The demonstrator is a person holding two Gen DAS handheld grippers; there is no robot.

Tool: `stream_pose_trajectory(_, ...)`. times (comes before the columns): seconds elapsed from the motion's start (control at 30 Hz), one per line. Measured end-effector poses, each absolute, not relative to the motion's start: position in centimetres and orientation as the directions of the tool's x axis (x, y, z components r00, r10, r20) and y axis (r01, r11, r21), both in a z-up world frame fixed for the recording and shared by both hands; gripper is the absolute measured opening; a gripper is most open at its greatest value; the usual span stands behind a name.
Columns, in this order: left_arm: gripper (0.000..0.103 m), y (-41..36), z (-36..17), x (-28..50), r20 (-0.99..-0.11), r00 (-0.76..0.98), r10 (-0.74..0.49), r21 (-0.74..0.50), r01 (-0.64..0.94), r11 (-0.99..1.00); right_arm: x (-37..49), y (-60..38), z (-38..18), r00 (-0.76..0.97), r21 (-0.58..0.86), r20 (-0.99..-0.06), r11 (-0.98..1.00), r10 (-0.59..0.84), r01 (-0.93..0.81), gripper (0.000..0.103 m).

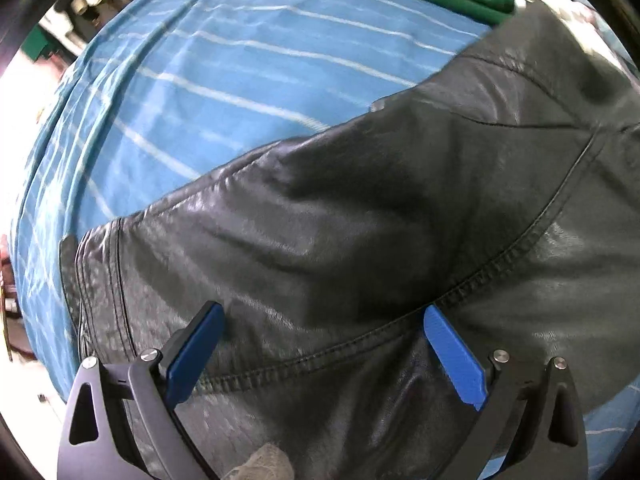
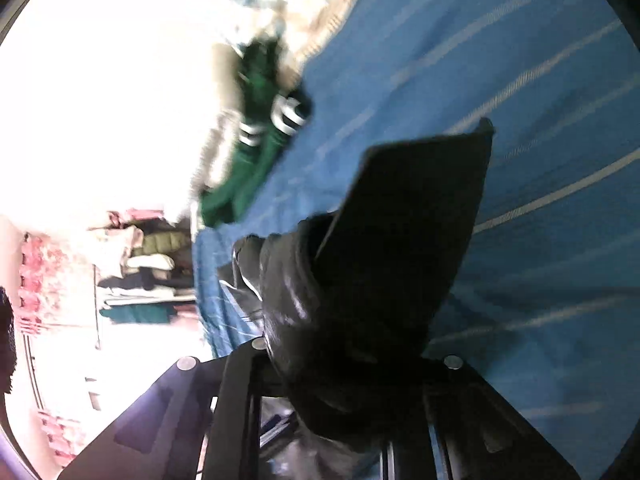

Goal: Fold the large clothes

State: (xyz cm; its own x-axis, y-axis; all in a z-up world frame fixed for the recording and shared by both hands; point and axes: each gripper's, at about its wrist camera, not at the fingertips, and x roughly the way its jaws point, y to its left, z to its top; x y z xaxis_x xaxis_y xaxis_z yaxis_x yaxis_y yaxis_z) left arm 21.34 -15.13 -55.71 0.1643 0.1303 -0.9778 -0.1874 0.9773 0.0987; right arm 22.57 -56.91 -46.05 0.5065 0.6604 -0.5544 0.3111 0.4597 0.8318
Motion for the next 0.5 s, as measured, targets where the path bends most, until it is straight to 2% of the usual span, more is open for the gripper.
stream_pose_trajectory(0.13,0.103,-18.6,-55.9,23.6,-0.975,0.210,0.071,0.053,-0.088,0.995,22.8,-57.0,-41.2,0.554,0.826,-0.550,0.506,0.625,0.248,0.014)
stream_pose_trajectory(0.3,0.103,-21.4,-56.6,28.1,-0.974,0.212,-0.085,-0.092,-0.025,0.995,25.2,-53.9,-35.6,0.549,0.747,-0.595,0.657,0.587,0.107,0.014)
stream_pose_trajectory(0.37,0.103,-20.4,-55.9,28.0,-0.975,0.201,-0.092,-0.107,-0.068,0.992,26.2,-51.2,-33.9,0.525,0.723,-0.603,0.690,0.600,0.043,0.014)
stream_pose_trajectory(0.5,0.102,-14.0,-52.6,23.2,-0.969,0.216,-0.123,-0.178,-0.258,0.950,26.5,-43.5,-31.5,0.440,0.679,-0.624,0.727,0.646,-0.105,0.013)
